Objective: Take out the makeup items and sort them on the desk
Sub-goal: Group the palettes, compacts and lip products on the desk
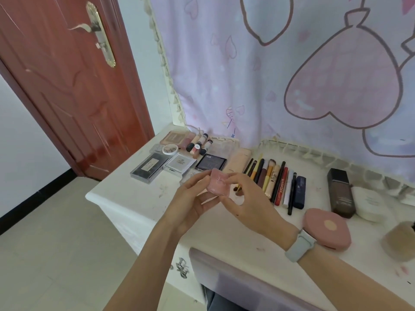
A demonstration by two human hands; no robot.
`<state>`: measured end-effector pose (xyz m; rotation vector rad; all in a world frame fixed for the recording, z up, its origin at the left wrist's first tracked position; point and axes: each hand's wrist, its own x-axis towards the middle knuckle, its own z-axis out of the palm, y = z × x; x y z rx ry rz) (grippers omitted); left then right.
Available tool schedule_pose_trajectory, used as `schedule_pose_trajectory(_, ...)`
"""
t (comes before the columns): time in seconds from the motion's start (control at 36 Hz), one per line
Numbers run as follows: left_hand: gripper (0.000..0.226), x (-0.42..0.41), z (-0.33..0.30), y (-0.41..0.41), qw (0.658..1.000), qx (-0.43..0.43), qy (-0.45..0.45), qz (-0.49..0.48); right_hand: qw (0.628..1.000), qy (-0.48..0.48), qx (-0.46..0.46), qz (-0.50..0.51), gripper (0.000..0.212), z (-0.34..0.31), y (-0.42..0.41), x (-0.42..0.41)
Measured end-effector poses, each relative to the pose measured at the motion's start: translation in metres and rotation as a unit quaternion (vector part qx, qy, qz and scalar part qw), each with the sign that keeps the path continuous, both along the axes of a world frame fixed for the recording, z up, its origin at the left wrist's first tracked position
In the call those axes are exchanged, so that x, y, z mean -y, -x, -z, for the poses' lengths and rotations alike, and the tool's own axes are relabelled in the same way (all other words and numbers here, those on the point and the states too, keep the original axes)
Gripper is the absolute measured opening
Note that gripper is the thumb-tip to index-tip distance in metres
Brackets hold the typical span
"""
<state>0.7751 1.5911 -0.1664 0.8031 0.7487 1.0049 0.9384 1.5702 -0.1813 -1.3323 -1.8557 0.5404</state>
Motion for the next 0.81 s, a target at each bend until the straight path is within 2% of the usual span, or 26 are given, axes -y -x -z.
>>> schedule_pose_trajectory(0.08,0.029,-0.018,0.002,0.000,1.000,0.014,-0.012,0.020,1.000,0.026,0.004,-0.008,0.035,-0.006,0.001,-0.016)
schedule_pose_trajectory(0.17,0.041,-0.034,0.004,0.000,0.998,-0.003,-0.029,0.048,0.998,0.052,0.000,-0.018,0.036,-0.010,0.001,-0.029)
schedule_pose_trajectory(0.28,0.060,-0.044,0.005,0.002,0.997,0.002,-0.031,0.065,0.998,0.035,0.029,-0.035,0.038,-0.011,-0.002,-0.043)
schedule_pose_trajectory(0.44,0.036,-0.044,0.002,0.002,0.999,0.014,-0.012,0.042,0.995,-0.014,0.088,-0.049,0.033,-0.015,-0.006,-0.048)
schedule_pose_trajectory(0.67,0.030,-0.044,0.002,-0.011,0.999,0.007,-0.009,0.043,0.993,-0.023,0.102,-0.049,0.031,-0.026,-0.016,-0.044)
schedule_pose_trajectory(0.81,0.032,-0.033,0.009,-0.011,1.000,0.008,-0.014,0.021,0.992,0.014,0.108,-0.071,0.028,-0.027,-0.018,-0.036)
